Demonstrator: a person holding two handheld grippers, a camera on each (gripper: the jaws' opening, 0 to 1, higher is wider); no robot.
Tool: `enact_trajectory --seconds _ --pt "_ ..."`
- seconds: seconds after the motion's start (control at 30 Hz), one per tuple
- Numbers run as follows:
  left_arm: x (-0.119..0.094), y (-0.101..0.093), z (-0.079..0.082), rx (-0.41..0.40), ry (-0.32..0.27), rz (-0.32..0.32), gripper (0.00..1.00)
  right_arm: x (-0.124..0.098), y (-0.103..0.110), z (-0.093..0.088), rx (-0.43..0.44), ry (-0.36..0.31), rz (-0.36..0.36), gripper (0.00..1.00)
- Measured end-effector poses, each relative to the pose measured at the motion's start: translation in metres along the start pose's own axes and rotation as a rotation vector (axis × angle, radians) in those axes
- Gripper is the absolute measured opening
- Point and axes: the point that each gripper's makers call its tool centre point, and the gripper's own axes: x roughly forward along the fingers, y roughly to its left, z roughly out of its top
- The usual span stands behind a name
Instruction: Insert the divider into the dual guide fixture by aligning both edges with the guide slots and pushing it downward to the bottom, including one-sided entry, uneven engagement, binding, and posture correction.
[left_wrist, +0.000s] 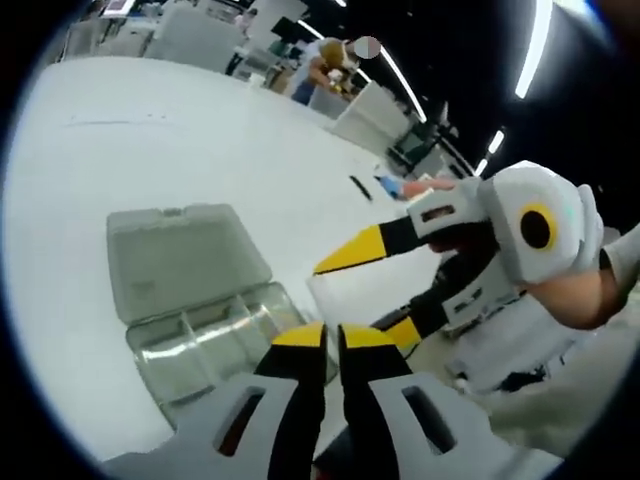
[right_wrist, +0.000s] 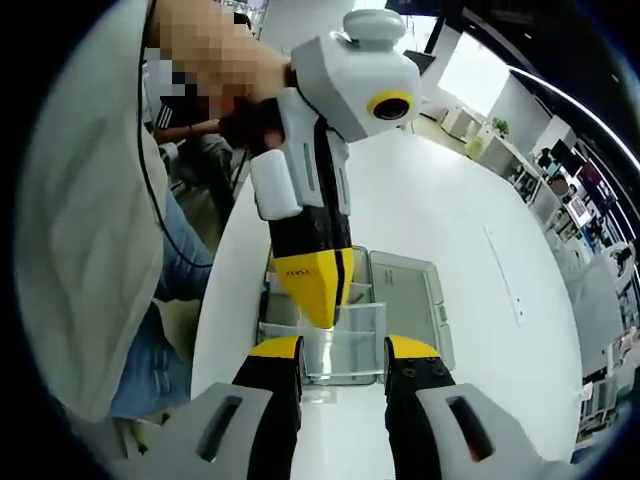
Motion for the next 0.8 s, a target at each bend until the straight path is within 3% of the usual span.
enact_trajectory --seconds 0.2,0.8 --pt "-0.0006 -0.0006 -0.0009 -0.069 0.003 -0.006 0.01 -0.0003 0.0006 0.0011 -0.008 0.005 -0.003 0.27" --pt "-0.0055 -0.0011 0.0029 -0.176 -0.029 -0.029 0.00 -0.0026 -0.0029 0.0065 -0.045 0.004 -0.030 0.28"
